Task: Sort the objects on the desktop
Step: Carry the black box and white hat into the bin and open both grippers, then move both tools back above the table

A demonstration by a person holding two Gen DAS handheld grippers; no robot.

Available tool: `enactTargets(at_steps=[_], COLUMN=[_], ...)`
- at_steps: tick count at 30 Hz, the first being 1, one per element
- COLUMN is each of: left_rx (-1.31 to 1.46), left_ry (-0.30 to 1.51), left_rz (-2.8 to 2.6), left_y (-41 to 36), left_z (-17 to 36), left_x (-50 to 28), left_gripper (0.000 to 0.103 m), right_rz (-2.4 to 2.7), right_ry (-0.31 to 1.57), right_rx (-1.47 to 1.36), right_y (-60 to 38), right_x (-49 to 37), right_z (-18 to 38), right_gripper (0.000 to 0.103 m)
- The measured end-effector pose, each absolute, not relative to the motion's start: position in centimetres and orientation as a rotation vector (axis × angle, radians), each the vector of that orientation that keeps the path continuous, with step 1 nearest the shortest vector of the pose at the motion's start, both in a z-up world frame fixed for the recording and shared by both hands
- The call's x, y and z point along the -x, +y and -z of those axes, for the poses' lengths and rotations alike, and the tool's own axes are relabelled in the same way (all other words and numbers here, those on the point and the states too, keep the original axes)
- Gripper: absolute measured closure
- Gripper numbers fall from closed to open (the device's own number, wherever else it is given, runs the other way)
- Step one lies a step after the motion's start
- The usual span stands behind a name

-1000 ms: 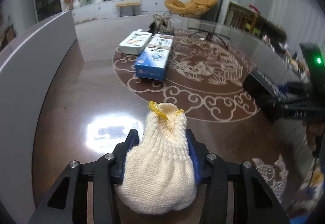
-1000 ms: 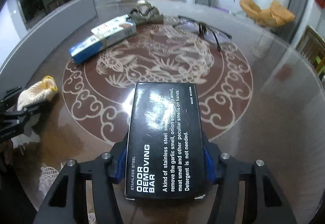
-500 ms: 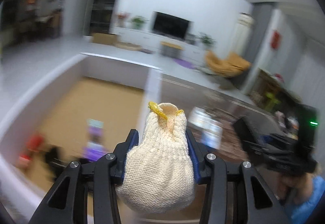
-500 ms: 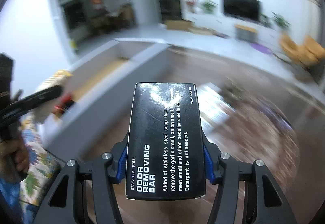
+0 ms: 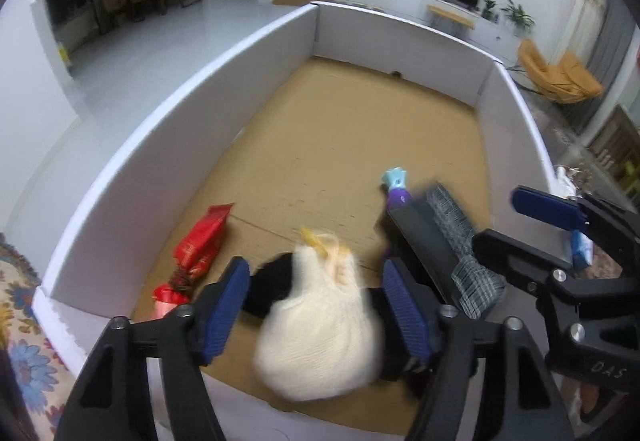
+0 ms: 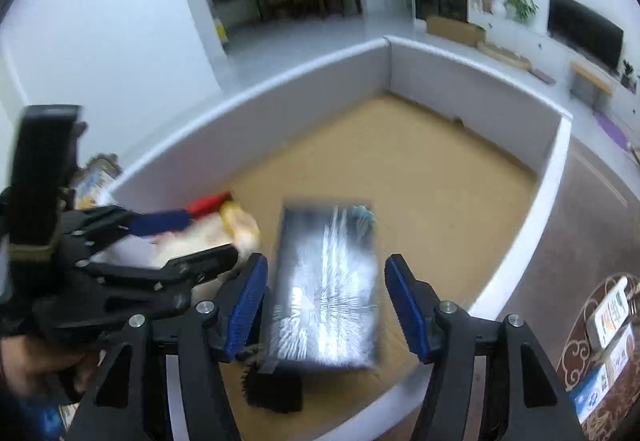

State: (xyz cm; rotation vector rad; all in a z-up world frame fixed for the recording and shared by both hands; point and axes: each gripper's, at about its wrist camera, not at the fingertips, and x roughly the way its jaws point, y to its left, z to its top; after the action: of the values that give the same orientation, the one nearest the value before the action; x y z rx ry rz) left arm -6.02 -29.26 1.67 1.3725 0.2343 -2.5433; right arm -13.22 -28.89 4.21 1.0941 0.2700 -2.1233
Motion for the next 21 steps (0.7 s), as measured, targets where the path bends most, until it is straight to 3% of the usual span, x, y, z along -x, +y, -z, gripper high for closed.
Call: enactTargets(at_steps=[2,5,7,12,15,16,21], left_rx=[-1.322,-1.223,-1.163,-1.064,-1.089,-1.125,-1.465], left_ry=[0.229,0.226,0.239,0.242,0.200,0.174,0.032], left_rz=[2.551,2.586,2.656,2.894,3.052,3.092,3.134], left_y=[-29.1,-28.1,-26.7,-20.3,-14.7,-12.6,-3.5], left_z=[-2.3,-3.2,-4.2,-7.1,-7.7,-7.5,-2.5], left_x=[5.4,4.1,3.2,0.8,-0.2,0.0,2.5], left_gripper=[0.018,0.016,0.016,0.015,0.005,0.000,0.000], right_rz=[2.167,2.222,2.292,2.494,2.591,2.610,2.696], right_ry=[0.234,0.116,0.074,0.142,0.157,0.160,0.192], right_rx=[-1.057,-0.949,-0.862,-0.883,-1.041,-1.091,-1.335], right_y=[-27.2,-22.4,-18.3,-7.0,0.8,2.5,11.0], right_x=[13.0,11.7,10.6,8.6,7.7,7.5,6.0], right_z=[-4.7,-6.3,-7.0,-4.4,-0.9,-0.1,4.0], right_gripper=[0.025,0.006,0.000,0.000,0.000,0.000,0.000])
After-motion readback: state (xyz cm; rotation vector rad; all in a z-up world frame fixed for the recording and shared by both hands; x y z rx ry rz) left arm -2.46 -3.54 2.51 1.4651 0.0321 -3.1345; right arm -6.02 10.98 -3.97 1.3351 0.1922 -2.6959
